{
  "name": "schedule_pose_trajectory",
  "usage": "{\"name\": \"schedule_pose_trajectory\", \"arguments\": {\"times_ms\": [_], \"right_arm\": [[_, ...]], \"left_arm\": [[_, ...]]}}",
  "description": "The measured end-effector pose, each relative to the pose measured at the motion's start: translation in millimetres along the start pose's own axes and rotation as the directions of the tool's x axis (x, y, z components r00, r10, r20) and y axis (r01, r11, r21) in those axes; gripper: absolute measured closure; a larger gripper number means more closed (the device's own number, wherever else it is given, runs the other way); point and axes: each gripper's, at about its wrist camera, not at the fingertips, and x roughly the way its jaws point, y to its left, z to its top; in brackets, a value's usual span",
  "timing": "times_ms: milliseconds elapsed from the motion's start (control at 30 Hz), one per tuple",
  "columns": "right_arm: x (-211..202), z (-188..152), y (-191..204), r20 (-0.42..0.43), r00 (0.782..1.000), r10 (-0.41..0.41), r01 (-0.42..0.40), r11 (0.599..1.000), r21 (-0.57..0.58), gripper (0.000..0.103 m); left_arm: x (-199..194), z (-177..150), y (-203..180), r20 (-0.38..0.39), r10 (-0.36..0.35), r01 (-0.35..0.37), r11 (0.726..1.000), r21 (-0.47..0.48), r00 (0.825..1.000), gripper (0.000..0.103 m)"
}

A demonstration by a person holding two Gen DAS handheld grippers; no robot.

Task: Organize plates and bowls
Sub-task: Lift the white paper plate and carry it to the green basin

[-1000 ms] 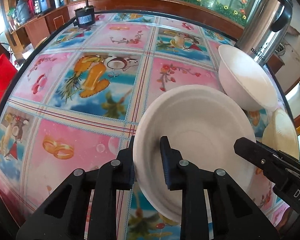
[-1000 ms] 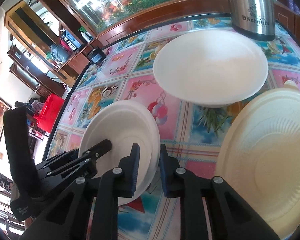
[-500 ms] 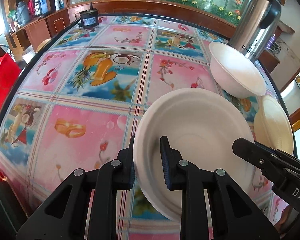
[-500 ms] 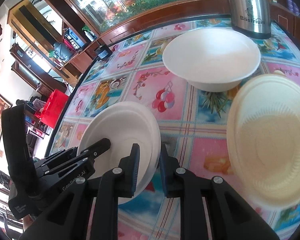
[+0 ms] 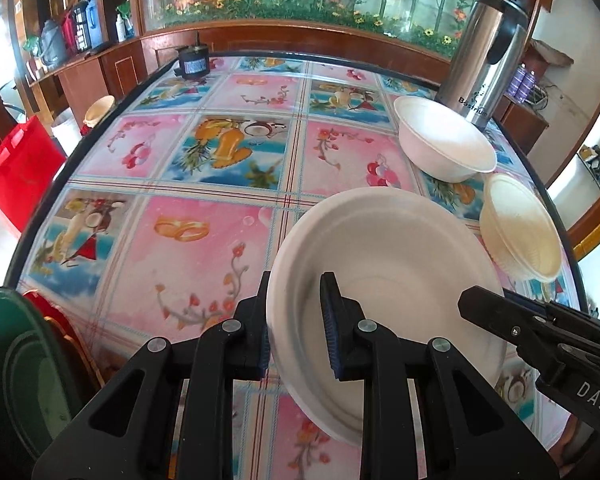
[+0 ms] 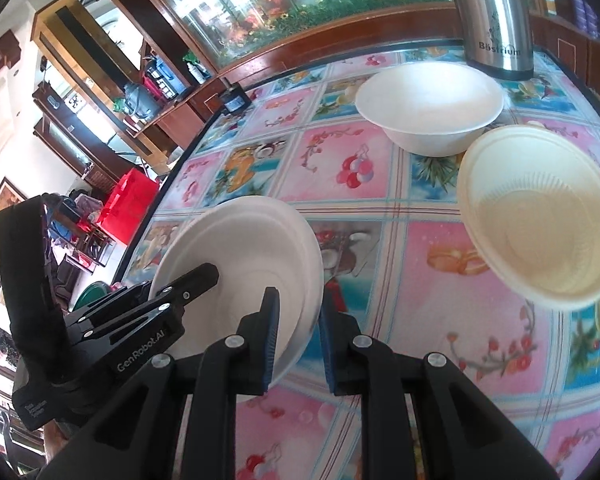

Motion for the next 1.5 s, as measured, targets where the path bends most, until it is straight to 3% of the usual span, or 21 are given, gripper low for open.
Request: {"name": "schedule_pose_trajectory", "arguments": {"times_ms": [800,1100,1500], "right_arm": [[-20.5,-18.9,68.5,0.037,0.999,0.024,-0.020,0.994,-0.108,0.082],[-18.7,-23.3,106.2,0.039,0.998,0.049,-0.042,0.986,-0.162,0.082],[5.0,-28.6,159.3,-0.004,0.996,0.090,-0.088,0.967,-0.238,0.082]], "left_arm": [[-66.6,-23.6,50.9,0.092,0.007,-0.003,0.999,-0.043,0.996,0.082],[-93.6,-31.1,82.8,0.145,0.050,-0.040,0.997,-0.072,0.988,0.081],[-112.3,-45.7,138.5,0.153,0.098,-0.076,0.987,-0.144,0.983,0.081]]}}
